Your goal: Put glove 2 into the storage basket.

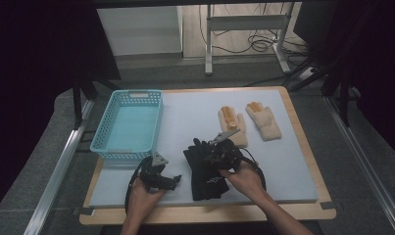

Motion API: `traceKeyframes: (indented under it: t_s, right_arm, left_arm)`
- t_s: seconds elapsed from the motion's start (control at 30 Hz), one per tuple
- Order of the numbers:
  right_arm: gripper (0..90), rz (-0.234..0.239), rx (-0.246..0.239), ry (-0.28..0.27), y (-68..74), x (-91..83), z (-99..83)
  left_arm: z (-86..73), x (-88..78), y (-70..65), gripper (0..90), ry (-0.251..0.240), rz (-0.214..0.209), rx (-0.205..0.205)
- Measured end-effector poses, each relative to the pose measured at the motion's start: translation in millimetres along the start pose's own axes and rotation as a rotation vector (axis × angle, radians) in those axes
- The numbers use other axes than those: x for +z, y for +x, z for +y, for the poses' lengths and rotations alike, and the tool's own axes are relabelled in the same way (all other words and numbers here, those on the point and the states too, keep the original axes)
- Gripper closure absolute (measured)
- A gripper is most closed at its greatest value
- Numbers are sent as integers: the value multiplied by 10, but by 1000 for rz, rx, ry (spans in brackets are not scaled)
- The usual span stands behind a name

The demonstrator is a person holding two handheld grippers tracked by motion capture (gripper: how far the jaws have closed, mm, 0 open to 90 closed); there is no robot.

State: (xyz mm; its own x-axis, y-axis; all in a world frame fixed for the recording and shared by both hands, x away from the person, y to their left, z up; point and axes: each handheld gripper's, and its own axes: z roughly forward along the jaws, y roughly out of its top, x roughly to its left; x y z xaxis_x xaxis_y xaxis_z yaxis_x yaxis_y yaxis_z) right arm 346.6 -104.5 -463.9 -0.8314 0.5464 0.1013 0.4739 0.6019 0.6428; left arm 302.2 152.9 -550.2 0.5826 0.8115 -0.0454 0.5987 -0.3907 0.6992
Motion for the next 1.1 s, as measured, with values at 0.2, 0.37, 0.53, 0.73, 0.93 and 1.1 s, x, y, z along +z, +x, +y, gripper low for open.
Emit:
traceKeyframes:
  t_s: [0.2, 0.37, 0.53, 0.73, 0.93, 1.1]
  right_arm:
    - [705, -46, -22, -18, -218, 41, 94]
    - [675, -45, -41, -21, -271, 246, 250]
    - [525, -46, -22, 2, -345, 619, 456]
    - [748, -103, -30, 93, -387, 946, 489]
    - [862, -97, -36, 56, -329, 760, 526]
    - [855, -154, -8, 19, -359, 469, 566]
  left_arm:
    - [0, 1, 0, 31, 0, 0, 0]
    - [0, -3, 4, 31, 5, 0, 6]
    - [-1, -2, 5, 31, 5, -1, 4]
    - [-1, -2, 4, 31, 6, -1, 4]
    - [-1, -1, 3, 31, 3, -2, 2]
    - [0, 0, 4, 31, 4, -2, 4]
